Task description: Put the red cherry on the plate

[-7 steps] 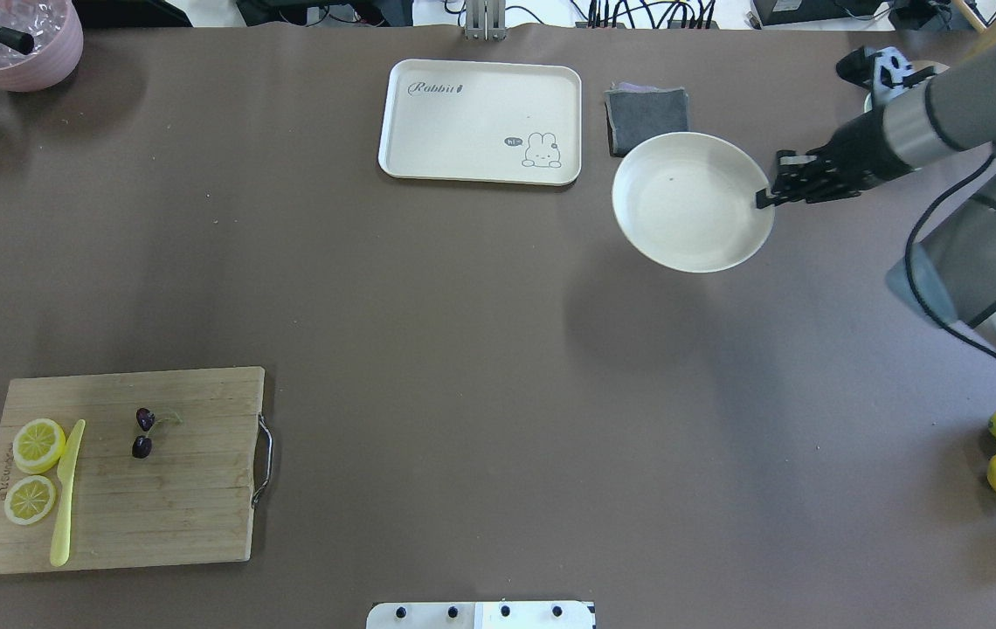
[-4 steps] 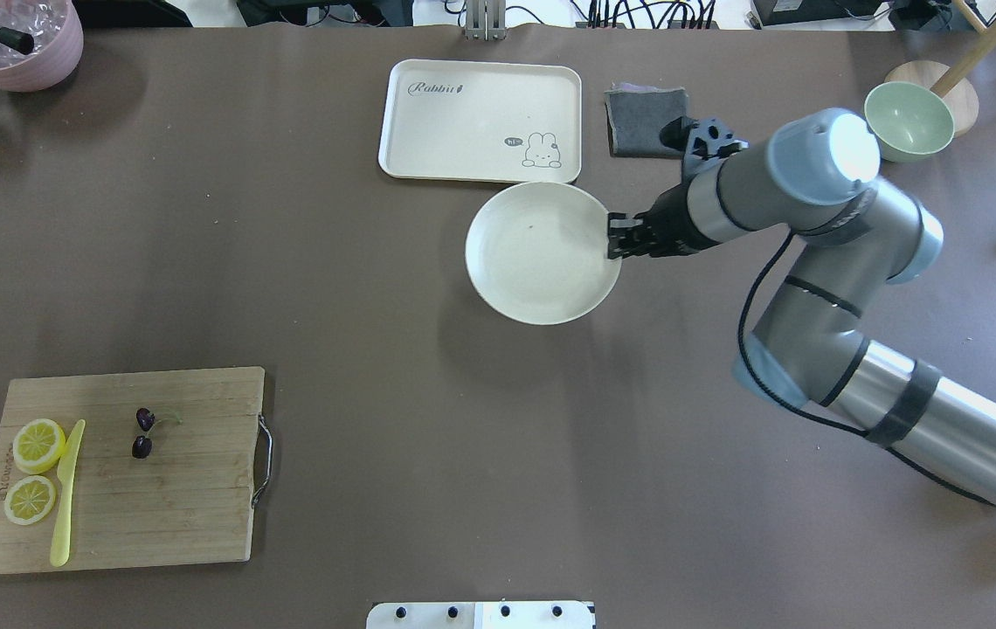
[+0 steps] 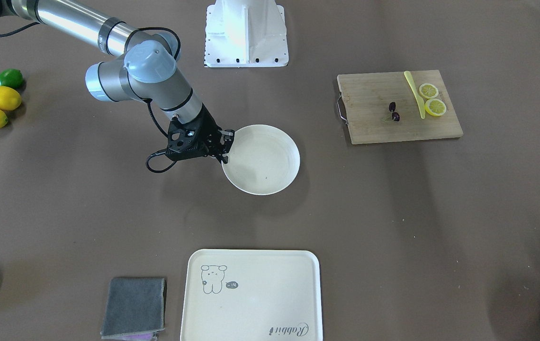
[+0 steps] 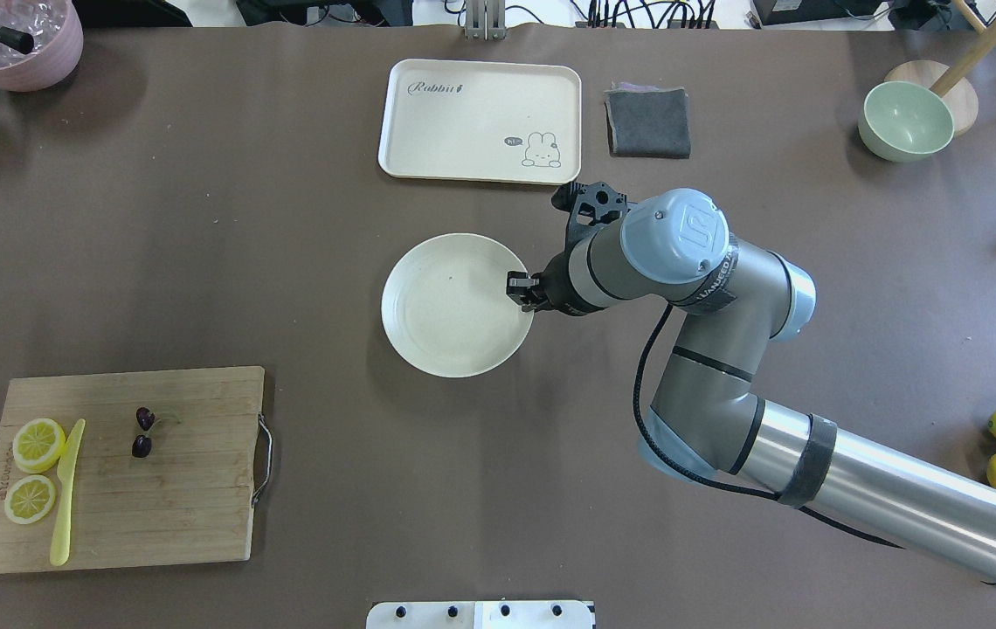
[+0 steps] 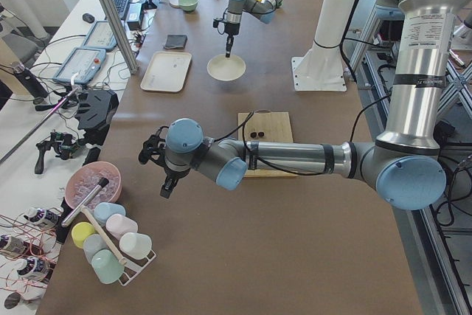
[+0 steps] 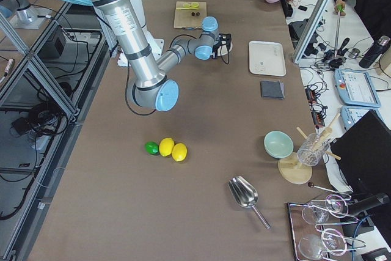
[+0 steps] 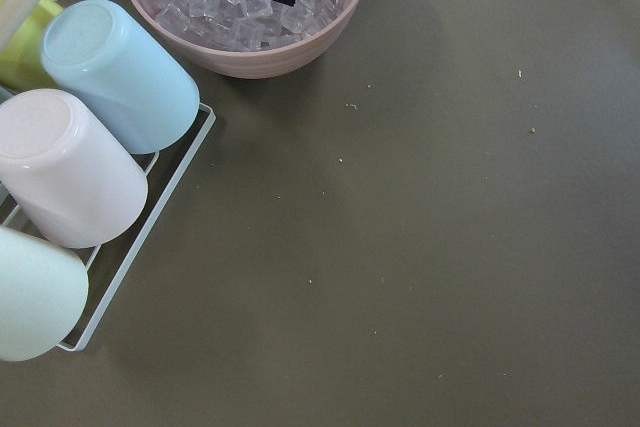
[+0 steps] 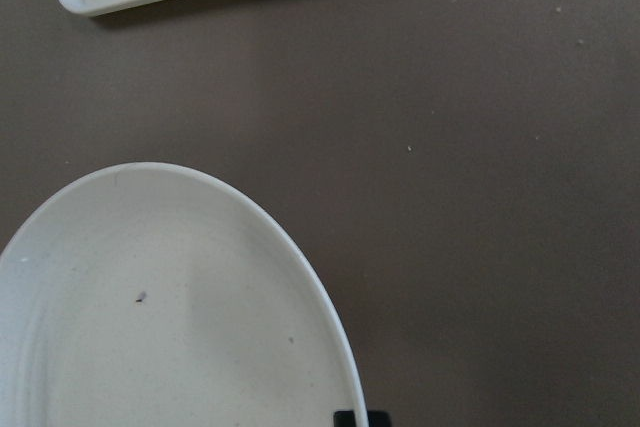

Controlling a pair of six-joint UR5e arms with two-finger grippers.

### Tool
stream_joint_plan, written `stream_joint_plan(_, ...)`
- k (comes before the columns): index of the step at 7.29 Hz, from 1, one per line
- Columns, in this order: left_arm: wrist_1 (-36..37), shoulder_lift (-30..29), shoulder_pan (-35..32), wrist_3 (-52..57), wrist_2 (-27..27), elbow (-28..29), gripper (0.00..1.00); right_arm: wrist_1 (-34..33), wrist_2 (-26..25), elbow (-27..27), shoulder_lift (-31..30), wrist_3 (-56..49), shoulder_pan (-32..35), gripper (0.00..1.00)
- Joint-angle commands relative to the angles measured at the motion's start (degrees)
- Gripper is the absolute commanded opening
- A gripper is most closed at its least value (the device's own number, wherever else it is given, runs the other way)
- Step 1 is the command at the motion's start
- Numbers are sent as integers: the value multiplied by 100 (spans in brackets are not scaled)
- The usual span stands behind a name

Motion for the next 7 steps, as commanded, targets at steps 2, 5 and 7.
stream_joint_plan(2,0,-8,0,-17,0,12,97,-12,-37,-109,-42,-33,62,0)
stream_joint_plan(5,9,-26,0,-34,0,-15,97,-38,-46,-205,-69,19,36,99)
stream_joint_plan(7,0,-61,0,-43,0,-84,97,-29,15,-92,-60,28,175,100)
